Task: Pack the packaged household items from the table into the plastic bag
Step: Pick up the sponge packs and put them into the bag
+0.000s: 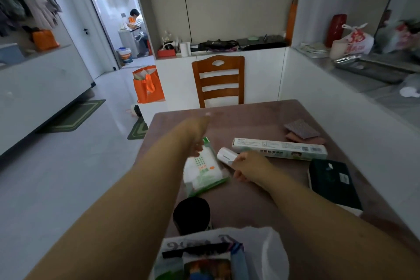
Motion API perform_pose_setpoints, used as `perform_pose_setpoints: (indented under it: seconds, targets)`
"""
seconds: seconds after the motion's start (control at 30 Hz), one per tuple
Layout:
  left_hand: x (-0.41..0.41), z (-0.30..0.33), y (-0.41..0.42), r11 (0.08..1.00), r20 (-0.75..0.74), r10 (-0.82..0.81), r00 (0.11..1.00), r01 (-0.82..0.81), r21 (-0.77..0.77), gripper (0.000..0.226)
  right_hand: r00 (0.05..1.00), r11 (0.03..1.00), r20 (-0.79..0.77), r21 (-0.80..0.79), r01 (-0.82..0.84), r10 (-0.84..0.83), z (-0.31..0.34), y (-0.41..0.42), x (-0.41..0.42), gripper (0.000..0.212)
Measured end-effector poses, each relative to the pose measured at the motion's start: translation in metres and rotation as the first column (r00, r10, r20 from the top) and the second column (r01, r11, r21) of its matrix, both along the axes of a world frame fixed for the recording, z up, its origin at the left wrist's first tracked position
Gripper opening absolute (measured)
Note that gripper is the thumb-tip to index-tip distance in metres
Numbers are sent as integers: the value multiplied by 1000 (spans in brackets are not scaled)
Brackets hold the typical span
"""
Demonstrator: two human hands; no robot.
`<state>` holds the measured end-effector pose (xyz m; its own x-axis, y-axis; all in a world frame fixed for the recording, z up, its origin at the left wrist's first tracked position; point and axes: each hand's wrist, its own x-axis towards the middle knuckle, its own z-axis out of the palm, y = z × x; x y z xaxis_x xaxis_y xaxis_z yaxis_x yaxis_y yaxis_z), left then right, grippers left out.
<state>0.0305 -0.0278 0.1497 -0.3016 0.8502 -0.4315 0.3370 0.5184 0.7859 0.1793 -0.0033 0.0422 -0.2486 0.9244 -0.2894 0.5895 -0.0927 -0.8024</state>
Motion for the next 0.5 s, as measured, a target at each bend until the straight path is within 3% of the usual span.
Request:
perform_pose_setpoints:
  seconds: [0.17,0.33,0.4,0.5]
  targets:
    - [-26,-94,52,976,-45,151,987,-157,-151,42,934,987,327,9,-157,146,-53,56,-50,47]
    - [-52,-175,64,894,87,422,902,-399,-203,35,857,961,440,-67,-268,270,-104,67,-83,59]
    - [-61,-193,68,889,120,440,890,-413,-198,40,789,937,521,-69,-342,326,-116,65,-89,64]
    - [-66,-203,74,896,331,438,836,-375,-238,43,723,897,573,-52,-439,386,-115,64,-90,60]
